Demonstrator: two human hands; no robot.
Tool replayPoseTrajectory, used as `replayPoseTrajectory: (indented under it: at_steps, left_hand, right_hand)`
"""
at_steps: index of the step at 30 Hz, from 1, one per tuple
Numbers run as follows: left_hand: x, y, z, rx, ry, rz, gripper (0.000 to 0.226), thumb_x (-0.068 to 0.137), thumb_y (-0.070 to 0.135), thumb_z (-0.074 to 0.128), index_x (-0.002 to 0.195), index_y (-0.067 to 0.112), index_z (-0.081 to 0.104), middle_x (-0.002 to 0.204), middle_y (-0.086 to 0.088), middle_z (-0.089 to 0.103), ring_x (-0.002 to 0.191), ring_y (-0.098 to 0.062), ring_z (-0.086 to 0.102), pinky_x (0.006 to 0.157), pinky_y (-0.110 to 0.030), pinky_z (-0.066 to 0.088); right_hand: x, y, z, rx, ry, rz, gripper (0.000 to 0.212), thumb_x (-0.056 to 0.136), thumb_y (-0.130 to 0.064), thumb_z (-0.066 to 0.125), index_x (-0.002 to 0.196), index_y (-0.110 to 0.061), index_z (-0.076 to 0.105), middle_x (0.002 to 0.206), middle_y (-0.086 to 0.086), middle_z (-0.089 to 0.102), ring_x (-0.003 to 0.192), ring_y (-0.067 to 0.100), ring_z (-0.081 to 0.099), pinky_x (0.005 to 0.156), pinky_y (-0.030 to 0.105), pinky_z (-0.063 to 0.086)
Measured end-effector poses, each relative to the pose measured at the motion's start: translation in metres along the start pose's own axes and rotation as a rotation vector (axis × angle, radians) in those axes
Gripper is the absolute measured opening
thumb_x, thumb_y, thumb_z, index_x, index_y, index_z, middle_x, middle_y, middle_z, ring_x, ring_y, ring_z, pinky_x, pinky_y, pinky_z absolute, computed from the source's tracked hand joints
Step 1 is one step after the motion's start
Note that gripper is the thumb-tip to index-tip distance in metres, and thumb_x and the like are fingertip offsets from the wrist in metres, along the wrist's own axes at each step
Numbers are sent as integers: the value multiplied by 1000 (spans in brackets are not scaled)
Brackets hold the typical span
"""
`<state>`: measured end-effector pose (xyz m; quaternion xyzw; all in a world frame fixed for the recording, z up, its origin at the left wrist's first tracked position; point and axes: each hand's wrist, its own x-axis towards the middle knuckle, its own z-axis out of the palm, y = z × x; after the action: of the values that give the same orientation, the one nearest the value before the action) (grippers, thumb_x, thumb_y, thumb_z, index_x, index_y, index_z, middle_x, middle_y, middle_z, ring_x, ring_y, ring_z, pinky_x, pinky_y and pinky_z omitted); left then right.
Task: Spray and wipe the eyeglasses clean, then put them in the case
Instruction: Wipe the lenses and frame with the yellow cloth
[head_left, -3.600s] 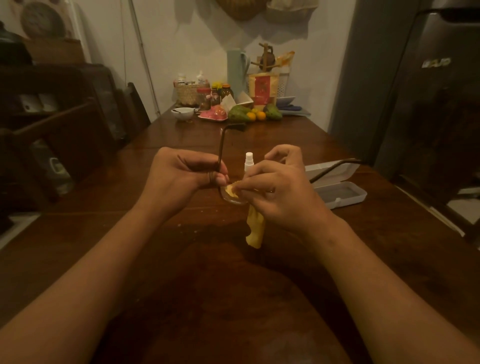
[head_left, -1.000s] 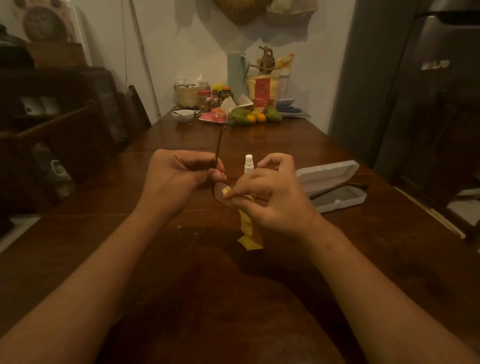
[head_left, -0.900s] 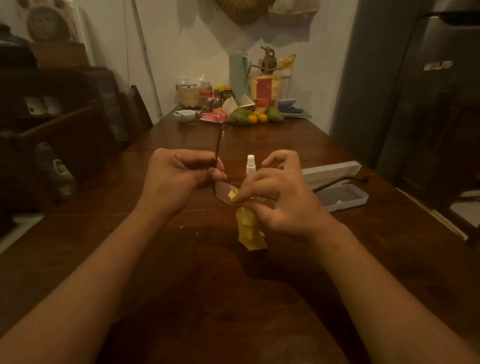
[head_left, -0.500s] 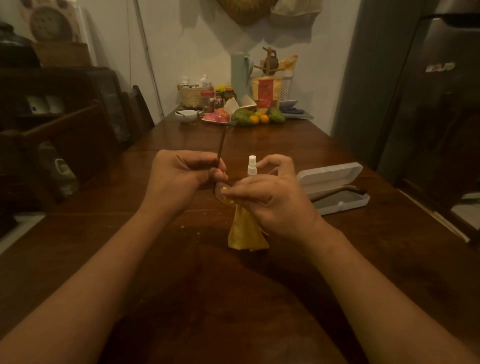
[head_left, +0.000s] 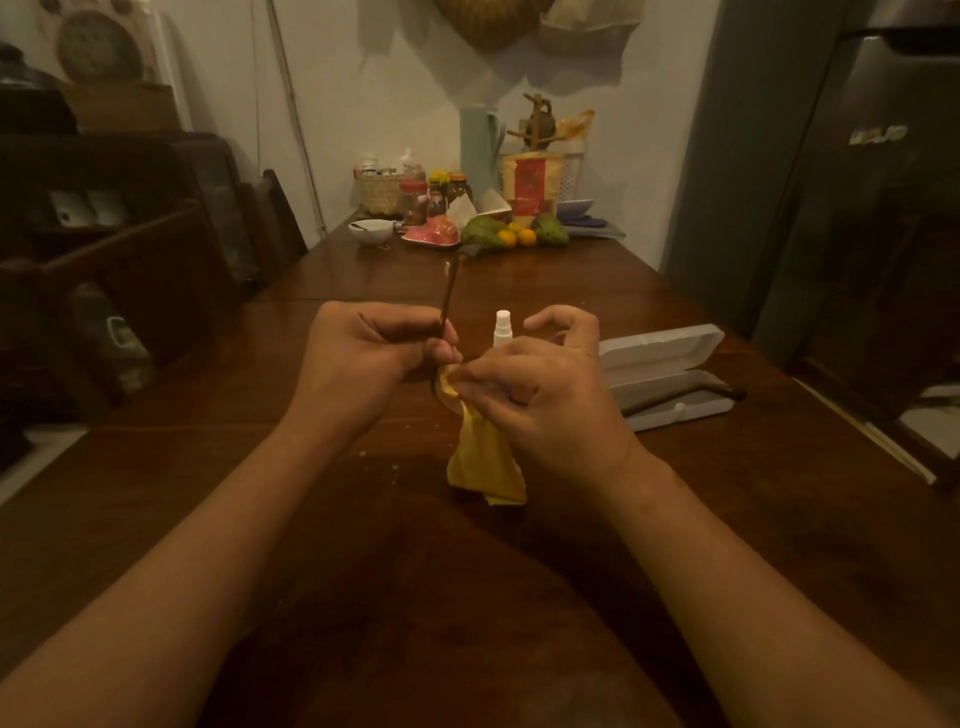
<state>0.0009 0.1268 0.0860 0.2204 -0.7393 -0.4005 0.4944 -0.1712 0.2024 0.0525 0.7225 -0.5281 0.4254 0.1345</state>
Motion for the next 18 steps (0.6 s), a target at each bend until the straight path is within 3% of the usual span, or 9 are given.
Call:
replayPoseTrajectory:
  at_steps: [4, 7, 13, 18]
  left_hand:
    - [0, 1, 0, 10, 3, 18, 26, 79, -15, 64, 77, 10, 72, 74, -7, 75, 72, -24, 74, 62, -25, 59]
    - [0, 3, -2, 7, 13, 23, 28, 79, -16, 63, 78, 10, 72, 75, -4, 75, 71, -22, 74, 62, -22, 58]
    - [-1, 1, -2, 46, -12, 37, 31, 79, -13, 65, 77, 16, 74, 78, -5, 76, 75, -23, 75, 66, -27, 60]
    - [-1, -1, 1, 33, -8, 19, 30, 78, -12, 67, 76, 17, 74, 73, -2, 76, 75, -25, 74, 67, -30, 61]
  right_hand:
    - [1, 3, -6, 85, -99, -13, 19, 84, -36, 73, 102, -30, 77, 101, -18, 70, 119, 15, 30, 88, 22, 23]
    - [3, 7, -12, 29, -134, 9, 15, 82, -32, 79, 96, -29, 80, 97, -17, 71, 120, 24, 35, 86, 28, 26]
    - [2, 8, -8, -38, -53, 58, 16, 83, -36, 73, 98, -31, 77, 94, -15, 71, 111, 7, 24, 86, 31, 23]
    - [0, 5, -3, 27, -27, 61, 18, 84, -36, 70, 99, -30, 77, 98, -22, 64, 114, 10, 25, 84, 24, 22]
